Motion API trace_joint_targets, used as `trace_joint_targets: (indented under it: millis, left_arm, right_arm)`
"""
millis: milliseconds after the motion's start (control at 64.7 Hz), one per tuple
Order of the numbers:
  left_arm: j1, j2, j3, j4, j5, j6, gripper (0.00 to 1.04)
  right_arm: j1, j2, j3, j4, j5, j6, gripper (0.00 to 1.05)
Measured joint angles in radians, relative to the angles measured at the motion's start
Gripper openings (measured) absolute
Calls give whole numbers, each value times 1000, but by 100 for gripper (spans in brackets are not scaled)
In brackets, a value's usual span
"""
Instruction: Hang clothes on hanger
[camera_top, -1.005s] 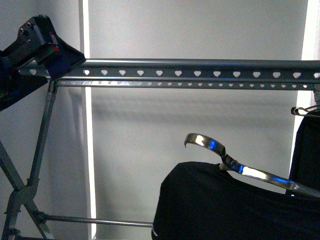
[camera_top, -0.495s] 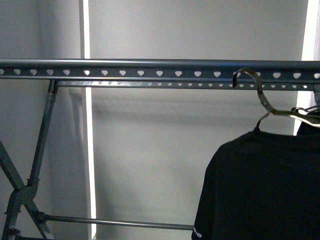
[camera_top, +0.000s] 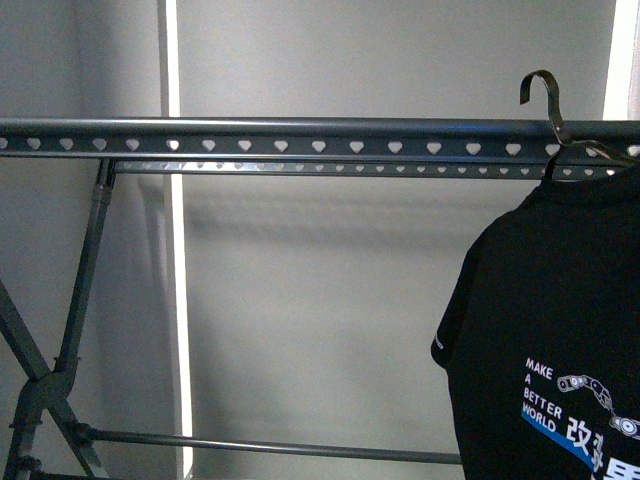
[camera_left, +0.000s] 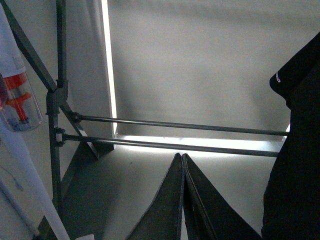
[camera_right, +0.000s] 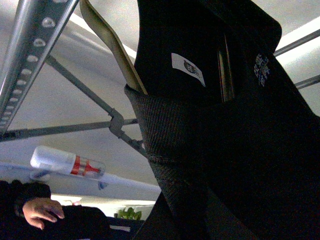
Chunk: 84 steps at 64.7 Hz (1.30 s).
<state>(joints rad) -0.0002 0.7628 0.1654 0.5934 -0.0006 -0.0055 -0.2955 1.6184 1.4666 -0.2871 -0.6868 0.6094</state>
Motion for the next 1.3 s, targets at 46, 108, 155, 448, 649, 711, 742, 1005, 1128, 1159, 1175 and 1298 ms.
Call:
trace_joint_targets:
  millis: [46,108,155,448,649,711,742,1005,1128,1159,1175,1298]
  left_arm:
    - [0,-30,-19,-10,0,0,4]
    - [0,-59,-37,-21,0,0,4]
    - [0,-84,-51,-34,0,0,4]
    - [0,-247,-112,-135,0,1,4]
    - [0,-329,-148,-163,-1,3,4]
    - [0,-371,-148,-200,0,3,4]
    - [0,-390,-148,-217,0,3,4]
    - [0,-497,-148,-323,0,3,4]
    - [0,-533,-148,-360,0,3,4]
    - [0,-541,-148,-368,0,3,4]
    - [0,-544,-148,-371,0,3,4]
    - [0,-577,-148,-403,0,3,4]
  right_arm:
    - [15,32,39,-6,32,42,3]
    - [31,61,77,-11,57,81,3]
    - [45,81,107,-14,76,105,3]
    - [103,200,337,-100,166,160,3]
    - [101,288,383,-134,213,159,3]
    - [101,303,375,-119,214,150,3]
    - [102,303,354,-97,214,140,8]
    - [104,69,-58,259,297,-34,58]
    - [73,-191,-333,476,274,-92,79]
    - [60,-269,-402,507,257,-118,84]
    - [55,-295,-427,520,253,-121,86]
    - [-26,-661,-749,651,175,-222,98]
